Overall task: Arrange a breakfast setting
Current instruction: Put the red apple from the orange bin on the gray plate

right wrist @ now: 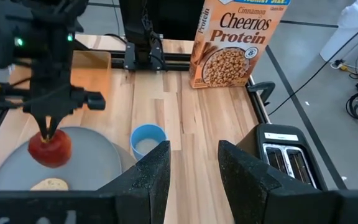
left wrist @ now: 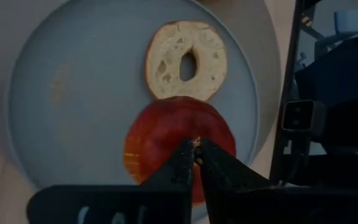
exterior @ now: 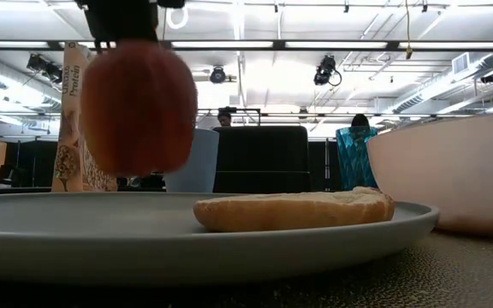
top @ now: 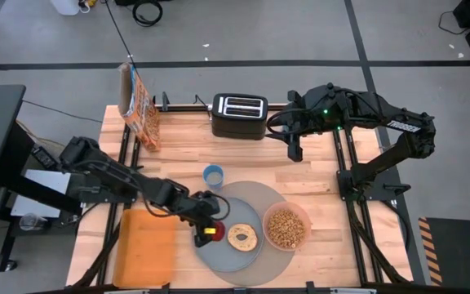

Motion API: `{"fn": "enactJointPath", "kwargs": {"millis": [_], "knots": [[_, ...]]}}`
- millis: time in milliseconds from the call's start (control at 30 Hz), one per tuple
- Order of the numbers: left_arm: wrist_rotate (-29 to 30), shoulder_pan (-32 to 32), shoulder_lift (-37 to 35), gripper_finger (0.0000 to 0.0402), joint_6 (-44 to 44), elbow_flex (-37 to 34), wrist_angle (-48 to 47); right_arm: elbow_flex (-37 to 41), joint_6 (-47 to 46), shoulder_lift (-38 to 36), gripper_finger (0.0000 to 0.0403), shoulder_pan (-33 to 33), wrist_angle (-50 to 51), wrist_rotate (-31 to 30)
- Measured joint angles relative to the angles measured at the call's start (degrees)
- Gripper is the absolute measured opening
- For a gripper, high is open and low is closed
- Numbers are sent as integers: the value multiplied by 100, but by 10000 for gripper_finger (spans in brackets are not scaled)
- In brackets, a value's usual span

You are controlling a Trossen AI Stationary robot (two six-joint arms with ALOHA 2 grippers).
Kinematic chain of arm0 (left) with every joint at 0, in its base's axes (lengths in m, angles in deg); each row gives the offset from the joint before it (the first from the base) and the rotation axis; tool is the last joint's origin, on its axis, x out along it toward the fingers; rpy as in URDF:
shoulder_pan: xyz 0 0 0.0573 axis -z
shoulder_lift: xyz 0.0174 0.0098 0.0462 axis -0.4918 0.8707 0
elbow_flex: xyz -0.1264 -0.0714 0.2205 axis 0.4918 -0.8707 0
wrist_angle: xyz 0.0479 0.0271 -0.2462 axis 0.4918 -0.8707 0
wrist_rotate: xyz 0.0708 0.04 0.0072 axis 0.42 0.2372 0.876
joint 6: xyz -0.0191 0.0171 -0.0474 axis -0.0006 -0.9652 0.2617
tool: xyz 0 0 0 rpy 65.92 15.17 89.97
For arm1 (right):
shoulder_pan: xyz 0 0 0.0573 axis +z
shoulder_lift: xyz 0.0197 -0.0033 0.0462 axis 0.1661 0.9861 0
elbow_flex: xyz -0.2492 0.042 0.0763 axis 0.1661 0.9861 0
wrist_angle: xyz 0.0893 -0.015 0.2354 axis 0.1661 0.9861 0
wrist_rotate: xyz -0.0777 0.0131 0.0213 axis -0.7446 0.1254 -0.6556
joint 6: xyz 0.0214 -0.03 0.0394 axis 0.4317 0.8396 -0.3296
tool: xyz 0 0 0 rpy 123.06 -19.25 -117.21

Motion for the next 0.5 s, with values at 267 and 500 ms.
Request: {"fn": "enactJointPath", "kwargs": {"millis": [267,500], "knots": [[-31,39,455,23,196,0,227,0,120,0,142,2,5,103],[-67,41,625,26,227,2,270,0,122,0,142,2,10,232]]}}
